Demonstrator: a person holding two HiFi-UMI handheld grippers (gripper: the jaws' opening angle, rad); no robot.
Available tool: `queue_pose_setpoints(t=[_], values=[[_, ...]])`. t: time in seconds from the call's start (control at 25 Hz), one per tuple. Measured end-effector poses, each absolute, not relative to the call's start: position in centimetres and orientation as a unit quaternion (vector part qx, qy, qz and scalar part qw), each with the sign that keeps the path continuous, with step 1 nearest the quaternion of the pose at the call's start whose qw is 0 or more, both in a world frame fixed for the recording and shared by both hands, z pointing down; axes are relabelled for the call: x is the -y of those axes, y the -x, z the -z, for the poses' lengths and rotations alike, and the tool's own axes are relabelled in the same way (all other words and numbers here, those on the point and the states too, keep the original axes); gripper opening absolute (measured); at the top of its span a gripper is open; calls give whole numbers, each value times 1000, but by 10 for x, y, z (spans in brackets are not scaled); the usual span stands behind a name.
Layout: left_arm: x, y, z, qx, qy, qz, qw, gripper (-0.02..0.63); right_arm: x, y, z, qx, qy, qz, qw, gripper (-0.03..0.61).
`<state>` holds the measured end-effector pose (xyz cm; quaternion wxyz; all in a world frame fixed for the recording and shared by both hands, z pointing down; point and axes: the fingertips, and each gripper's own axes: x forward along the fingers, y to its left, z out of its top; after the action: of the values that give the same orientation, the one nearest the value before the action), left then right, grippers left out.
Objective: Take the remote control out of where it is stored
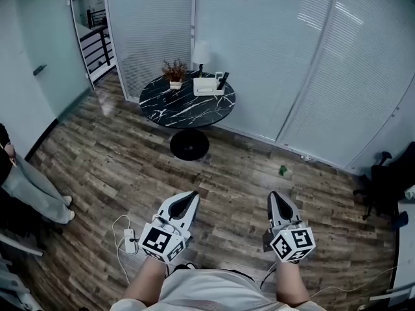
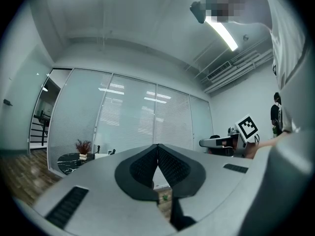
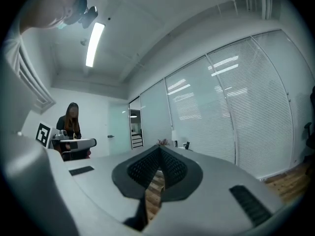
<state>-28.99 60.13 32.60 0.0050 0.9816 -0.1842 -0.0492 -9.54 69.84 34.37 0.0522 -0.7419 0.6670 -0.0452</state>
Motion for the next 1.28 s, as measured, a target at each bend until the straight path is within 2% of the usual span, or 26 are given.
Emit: queue_pose_setpoints(t=[0.4, 0.76, 1.04, 1.28], values=[[-558, 334, -341, 177, -983, 41, 13, 9, -650, 152, -353, -676, 735, 45, 26, 12], [-511, 328, -346, 176, -983, 49, 29, 9, -593, 138, -354, -688, 724, 47, 15, 12], [-460, 287, -347, 190, -981, 39, 29, 9, -534, 105, -360, -716, 696, 48, 17, 12], [-415, 214, -343, 202, -979, 26, 25, 9, -488, 28, -363, -725, 686, 58, 24, 12]])
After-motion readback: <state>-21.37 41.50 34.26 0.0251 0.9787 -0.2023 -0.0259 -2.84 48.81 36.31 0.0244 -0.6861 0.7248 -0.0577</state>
